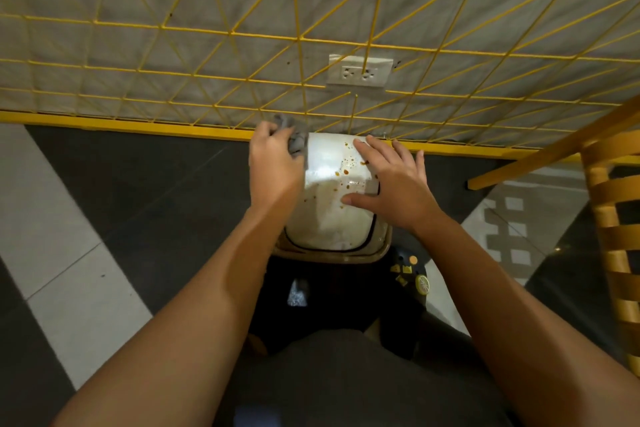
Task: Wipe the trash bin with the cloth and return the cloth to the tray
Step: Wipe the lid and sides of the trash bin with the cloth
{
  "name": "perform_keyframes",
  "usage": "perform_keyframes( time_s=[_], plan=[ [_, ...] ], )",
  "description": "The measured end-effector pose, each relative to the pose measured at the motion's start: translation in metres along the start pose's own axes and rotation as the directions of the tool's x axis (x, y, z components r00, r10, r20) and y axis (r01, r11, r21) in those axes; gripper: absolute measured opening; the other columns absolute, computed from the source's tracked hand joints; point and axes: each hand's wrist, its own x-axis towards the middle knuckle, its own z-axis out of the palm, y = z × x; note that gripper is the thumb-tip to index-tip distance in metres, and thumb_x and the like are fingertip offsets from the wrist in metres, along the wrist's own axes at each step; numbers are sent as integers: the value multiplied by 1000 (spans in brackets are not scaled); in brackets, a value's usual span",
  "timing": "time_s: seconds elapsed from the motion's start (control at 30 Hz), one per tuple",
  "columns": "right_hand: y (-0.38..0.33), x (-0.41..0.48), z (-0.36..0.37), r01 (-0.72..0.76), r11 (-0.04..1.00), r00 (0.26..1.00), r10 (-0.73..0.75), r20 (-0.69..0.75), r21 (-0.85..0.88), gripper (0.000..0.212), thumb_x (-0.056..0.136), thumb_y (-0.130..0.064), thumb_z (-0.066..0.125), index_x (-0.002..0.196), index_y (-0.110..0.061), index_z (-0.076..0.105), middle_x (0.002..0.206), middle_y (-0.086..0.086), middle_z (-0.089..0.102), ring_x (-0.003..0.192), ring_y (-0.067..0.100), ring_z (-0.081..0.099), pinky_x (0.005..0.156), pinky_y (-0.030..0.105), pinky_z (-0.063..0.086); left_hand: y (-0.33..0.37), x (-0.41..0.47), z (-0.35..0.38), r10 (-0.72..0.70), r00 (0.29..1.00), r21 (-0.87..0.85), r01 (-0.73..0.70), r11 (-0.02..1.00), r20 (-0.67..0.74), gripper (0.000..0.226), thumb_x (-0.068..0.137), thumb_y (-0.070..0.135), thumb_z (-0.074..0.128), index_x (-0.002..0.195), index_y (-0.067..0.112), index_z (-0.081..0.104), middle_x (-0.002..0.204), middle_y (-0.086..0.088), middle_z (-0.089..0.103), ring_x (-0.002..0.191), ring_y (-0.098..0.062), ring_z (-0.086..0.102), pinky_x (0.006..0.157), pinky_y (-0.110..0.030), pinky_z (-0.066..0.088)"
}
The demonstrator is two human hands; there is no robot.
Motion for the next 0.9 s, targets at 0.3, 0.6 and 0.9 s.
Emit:
perform_keyframes(
  time_s=[0.3, 0.6, 0.9],
  plan=[
    [0, 0, 1, -11, 1000, 1000, 11, 5, 13, 92, 72, -56, 67, 147, -33, 19, 156, -9, 17, 145, 26, 6, 114, 54, -5, 0, -29, 0, 160, 981, -43, -156, 987, 109, 26, 89, 10, 53, 112, 2, 60, 103, -14, 50, 97, -27, 50, 82, -36, 44],
    [-2, 0, 0, -16, 999, 1000, 16, 22, 35, 91, 73, -53, 68, 147, -32, 17, 157, -9, 14, 144, 26, 6, 114, 54, -3, 5, -56, 7, 81, 994, -52, -78, 996, 72, 35, 85, 3, 56, 120, 8, 59, 112, -12, 52, 104, -26, 50, 85, -21, 36],
    [0, 0, 0, -24, 999, 999, 23, 37, 47, 91, 74, -52, 68, 147, -33, 16, 157, -9, 13, 145, 25, 4, 115, 53, -3, 1, -31, 7, -103, 994, -114, 101, 988, -17, 30, 89, 7, 50, 117, 4, 60, 106, -6, 49, 102, -13, 50, 85, -19, 41]
  ],
)
